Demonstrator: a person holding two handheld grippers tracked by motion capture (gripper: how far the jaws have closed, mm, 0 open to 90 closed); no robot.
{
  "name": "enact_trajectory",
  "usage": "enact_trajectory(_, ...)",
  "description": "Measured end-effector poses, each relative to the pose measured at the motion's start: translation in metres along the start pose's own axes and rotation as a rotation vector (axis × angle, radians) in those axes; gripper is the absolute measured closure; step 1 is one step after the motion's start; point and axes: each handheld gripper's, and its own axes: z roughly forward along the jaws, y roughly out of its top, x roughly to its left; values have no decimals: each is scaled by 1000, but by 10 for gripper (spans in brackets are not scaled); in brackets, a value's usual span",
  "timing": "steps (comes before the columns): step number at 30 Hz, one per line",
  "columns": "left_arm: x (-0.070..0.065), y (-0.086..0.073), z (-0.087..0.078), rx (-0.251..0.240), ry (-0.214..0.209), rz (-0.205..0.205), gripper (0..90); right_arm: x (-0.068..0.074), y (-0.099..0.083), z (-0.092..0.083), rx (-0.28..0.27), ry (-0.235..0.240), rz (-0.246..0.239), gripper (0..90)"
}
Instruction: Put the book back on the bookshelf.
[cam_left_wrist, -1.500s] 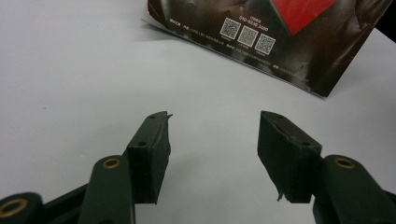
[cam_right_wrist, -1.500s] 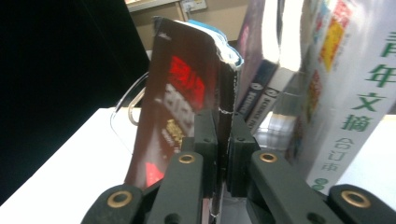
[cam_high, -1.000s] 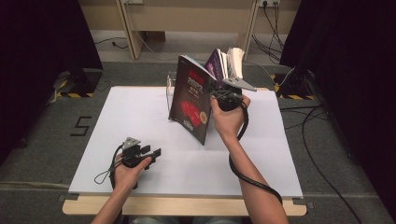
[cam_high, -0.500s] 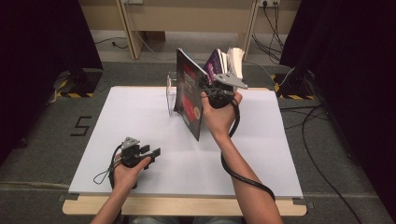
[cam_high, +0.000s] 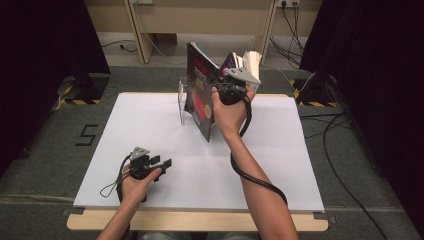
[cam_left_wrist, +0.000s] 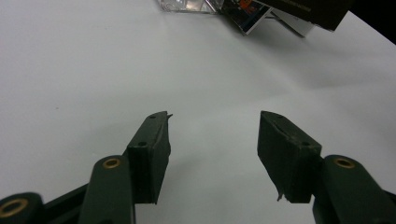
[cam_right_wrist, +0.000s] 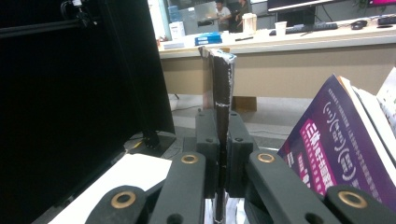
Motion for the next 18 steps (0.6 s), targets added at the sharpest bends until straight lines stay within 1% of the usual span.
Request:
enact_trajectory(2,0,0,0,0,1,0,430,-1,1,2,-1,-1,-1,874)
enact_trajectory(3,0,0,0,0,0,0,430,-2,1,7,-2,-6,11,874)
enact_trajectory(4,0,0,0,0,0,0,430,-2,1,7,-2,-6,11,874)
enact_trajectory(7,1,0,0,2,0,0,430,-3,0,16,-7,-16,31,874)
enact_trajectory(12,2,0,-1,0,0,-2,430,-3,-3,24,-8,-28,27,874)
enact_trajectory(14,2,0,-1,2,0,-4,430,-3,-10,29,-2,-30,26,873)
enact_trajectory(15,2,0,-1,2,0,-4,430,-3,-10,29,-2,-30,26,873)
enact_trajectory(16,2,0,-1,2,-1,-3,430,-3,-15,30,-8,-30,26,872)
enact_trajectory(18,2,-1,-1,2,-1,-4,430,-3,-18,29,-14,-29,21,870)
